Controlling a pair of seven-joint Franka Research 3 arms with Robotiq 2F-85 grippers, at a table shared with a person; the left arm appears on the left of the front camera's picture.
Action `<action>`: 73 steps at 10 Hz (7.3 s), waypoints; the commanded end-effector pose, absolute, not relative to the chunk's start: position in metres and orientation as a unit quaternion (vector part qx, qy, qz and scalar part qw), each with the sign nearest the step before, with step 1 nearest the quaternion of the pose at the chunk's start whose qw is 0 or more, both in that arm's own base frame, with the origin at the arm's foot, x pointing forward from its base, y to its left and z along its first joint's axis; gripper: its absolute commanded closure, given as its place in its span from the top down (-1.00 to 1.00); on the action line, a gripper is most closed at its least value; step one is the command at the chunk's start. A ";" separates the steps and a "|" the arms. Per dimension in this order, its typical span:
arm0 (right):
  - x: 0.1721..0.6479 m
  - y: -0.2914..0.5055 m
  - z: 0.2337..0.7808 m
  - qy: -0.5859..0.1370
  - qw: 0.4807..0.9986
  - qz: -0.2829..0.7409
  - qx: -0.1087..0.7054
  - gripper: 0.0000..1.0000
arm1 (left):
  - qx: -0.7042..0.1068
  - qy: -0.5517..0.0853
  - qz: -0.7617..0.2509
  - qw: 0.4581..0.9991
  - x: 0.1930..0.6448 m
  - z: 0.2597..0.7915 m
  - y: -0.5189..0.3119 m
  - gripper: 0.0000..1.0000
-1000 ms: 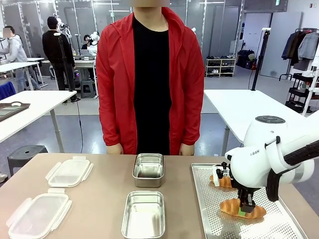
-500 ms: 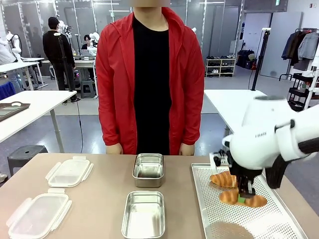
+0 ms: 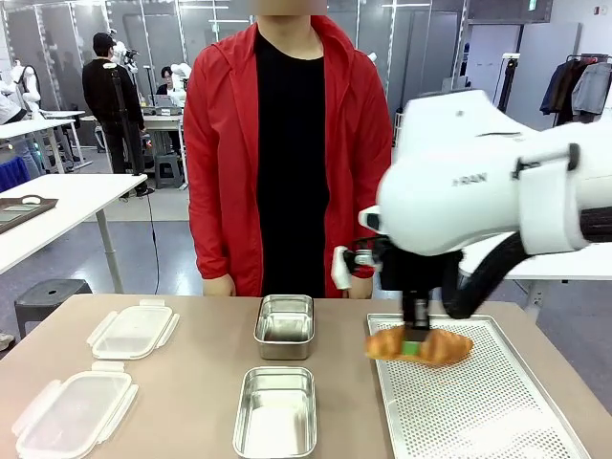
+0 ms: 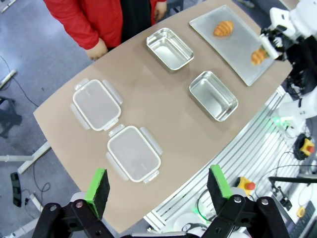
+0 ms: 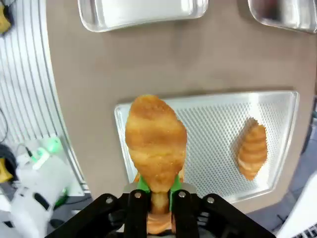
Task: Place the bread into the airtight container.
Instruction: Pick up a Butter Roll and place it into an empty Airtight Container.
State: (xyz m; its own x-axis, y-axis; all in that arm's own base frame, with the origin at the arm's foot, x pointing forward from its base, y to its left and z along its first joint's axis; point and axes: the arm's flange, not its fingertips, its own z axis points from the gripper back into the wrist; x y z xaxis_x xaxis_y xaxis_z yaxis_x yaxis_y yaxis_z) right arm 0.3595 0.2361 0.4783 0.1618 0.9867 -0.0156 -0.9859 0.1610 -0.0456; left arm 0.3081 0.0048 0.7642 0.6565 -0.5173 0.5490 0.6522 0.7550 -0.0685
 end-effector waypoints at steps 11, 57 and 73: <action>0.340 0.361 0.453 -0.070 0.779 0.622 -0.018 -0.66 | -0.130 -0.260 -0.333 0.897 0.308 0.765 0.006 1.00; 0.330 0.141 0.562 -0.197 0.917 0.339 0.073 1.00 | -0.130 -0.260 -0.333 0.897 0.308 0.765 0.006 1.00; 0.213 -0.130 0.644 -0.380 0.886 0.204 0.170 1.00 | -0.130 -0.260 -0.333 0.897 0.308 0.765 0.006 1.00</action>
